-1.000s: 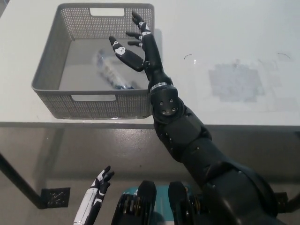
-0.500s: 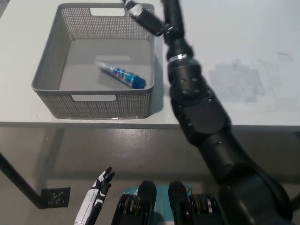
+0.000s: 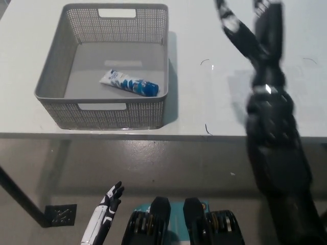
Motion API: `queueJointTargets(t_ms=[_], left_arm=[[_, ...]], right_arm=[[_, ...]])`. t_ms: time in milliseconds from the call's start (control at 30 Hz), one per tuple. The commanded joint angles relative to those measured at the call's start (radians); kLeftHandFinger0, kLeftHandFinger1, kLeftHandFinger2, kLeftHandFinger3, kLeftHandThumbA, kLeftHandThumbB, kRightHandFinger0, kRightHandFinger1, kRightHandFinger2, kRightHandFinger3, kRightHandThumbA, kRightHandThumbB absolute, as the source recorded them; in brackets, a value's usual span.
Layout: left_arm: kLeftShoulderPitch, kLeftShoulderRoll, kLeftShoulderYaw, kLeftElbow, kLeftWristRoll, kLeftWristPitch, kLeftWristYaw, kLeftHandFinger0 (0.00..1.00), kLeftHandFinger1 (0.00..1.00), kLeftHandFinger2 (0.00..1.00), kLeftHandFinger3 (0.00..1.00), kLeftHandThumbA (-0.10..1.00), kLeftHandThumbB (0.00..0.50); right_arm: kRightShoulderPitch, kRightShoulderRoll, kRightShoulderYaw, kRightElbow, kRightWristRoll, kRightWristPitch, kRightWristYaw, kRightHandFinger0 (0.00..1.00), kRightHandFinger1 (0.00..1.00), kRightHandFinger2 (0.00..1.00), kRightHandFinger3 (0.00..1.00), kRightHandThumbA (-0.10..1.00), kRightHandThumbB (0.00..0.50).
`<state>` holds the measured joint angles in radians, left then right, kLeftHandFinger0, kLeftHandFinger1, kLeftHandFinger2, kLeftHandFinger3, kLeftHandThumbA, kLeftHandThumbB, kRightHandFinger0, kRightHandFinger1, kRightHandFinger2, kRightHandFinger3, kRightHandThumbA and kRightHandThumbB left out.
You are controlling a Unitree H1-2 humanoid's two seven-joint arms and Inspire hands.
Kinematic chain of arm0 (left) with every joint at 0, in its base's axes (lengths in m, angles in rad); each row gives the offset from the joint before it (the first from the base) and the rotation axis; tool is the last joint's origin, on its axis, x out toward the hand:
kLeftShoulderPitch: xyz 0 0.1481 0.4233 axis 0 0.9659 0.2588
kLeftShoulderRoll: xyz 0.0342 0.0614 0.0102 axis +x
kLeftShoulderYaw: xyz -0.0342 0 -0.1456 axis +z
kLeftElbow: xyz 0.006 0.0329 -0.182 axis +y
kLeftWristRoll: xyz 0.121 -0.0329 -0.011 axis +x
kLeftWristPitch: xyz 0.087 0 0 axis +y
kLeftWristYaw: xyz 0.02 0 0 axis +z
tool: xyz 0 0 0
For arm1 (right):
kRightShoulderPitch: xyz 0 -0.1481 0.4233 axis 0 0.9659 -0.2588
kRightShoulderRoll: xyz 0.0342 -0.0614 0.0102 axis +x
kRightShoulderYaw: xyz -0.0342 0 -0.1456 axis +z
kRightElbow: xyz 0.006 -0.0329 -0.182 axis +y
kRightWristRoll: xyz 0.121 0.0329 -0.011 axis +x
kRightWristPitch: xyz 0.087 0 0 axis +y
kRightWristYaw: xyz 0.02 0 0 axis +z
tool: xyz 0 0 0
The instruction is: Use the right hand to pick up a shampoo and place it into a container on the left side
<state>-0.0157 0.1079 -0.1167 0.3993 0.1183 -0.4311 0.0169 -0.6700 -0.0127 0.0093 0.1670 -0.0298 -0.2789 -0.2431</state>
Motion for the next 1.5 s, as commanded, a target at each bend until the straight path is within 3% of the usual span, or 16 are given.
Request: queueJointTargets(t_ms=[0, 67, 200, 267, 367, 467, 700, 867, 1100, 1267, 1467], left_arm=[[-0.05, 0.037, -0.004, -0.041, 0.002, -0.039, -0.024, 1.0, 1.0, 1.0, 1.0, 1.0, 0.125], [-0.06, 0.038, -0.001, -0.039, -0.007, -0.039, -0.027, 1.0, 1.0, 1.0, 1.0, 1.0, 0.128], [-0.049, 0.032, -0.009, -0.043, -0.001, -0.039, -0.019, 1.0, 1.0, 1.0, 1.0, 1.0, 0.123], [-0.049, 0.032, -0.013, -0.045, -0.003, -0.039, -0.014, 1.0, 1.0, 1.0, 1.0, 1.0, 0.152], [-0.06, 0.037, -0.009, -0.043, -0.006, -0.039, -0.015, 1.0, 1.0, 1.0, 1.0, 1.0, 0.14], [-0.064, 0.039, -0.01, -0.04, 0.002, -0.039, -0.014, 1.0, 1.0, 1.0, 1.0, 1.0, 0.111], [-0.064, 0.038, -0.004, -0.031, -0.001, -0.039, -0.019, 1.0, 1.0, 1.0, 1.0, 1.0, 0.133], [-0.06, 0.031, -0.003, -0.03, -0.006, -0.039, -0.019, 1.0, 1.0, 1.0, 1.0, 1.0, 0.12], [-0.061, 0.027, 0.0, -0.024, 0.008, -0.039, -0.01, 1.0, 1.0, 1.0, 1.0, 1.0, 0.107], [-0.068, 0.028, 0.003, -0.018, 0.005, -0.039, -0.007, 1.0, 1.0, 1.0, 1.0, 1.0, 0.112], [-0.062, 0.024, 0.005, -0.022, 0.006, -0.039, -0.008, 1.0, 1.0, 1.0, 1.0, 1.0, 0.111]], right_arm=[[0.199, -0.059, -0.022, -0.295, 0.133, 0.067, 0.104, 0.88, 0.96, 1.0, 1.0, 0.7, 0.225], [0.225, -0.052, -0.018, -0.287, 0.138, 0.066, 0.103, 0.87, 0.95, 1.0, 1.0, 0.73, 0.237], [0.373, -0.049, 0.017, -0.248, 0.124, 0.026, 0.133, 0.91, 0.97, 1.0, 1.0, 0.74, 0.189], [0.426, -0.041, 0.028, -0.199, 0.094, -0.002, 0.133, 0.9, 0.99, 1.0, 1.0, 0.79, 0.188], [0.448, -0.034, 0.035, -0.149, 0.096, -0.018, 0.145, 0.91, 1.0, 1.0, 1.0, 0.79, 0.196], [0.498, -0.029, 0.059, -0.055, 0.136, -0.023, 0.203, 0.98, 1.0, 1.0, 1.0, 0.77, 0.132], [0.583, -0.008, 0.09, 0.024, 0.155, 0.003, 0.258, 1.0, 1.0, 1.0, 1.0, 0.82, 0.151], [0.618, -0.021, 0.108, 0.075, 0.135, 0.007, 0.29, 1.0, 1.0, 1.0, 1.0, 0.86, 0.105], [0.634, -0.02, 0.092, 0.116, 0.168, 0.042, 0.318, 1.0, 1.0, 1.0, 1.0, 0.9, 0.151], [0.622, -0.018, 0.085, 0.136, 0.194, 0.076, 0.345, 1.0, 1.0, 1.0, 1.0, 0.91, 0.105], [0.622, -0.014, 0.073, 0.145, 0.203, 0.081, 0.354, 1.0, 1.0, 1.0, 1.0, 0.89, 0.107]])
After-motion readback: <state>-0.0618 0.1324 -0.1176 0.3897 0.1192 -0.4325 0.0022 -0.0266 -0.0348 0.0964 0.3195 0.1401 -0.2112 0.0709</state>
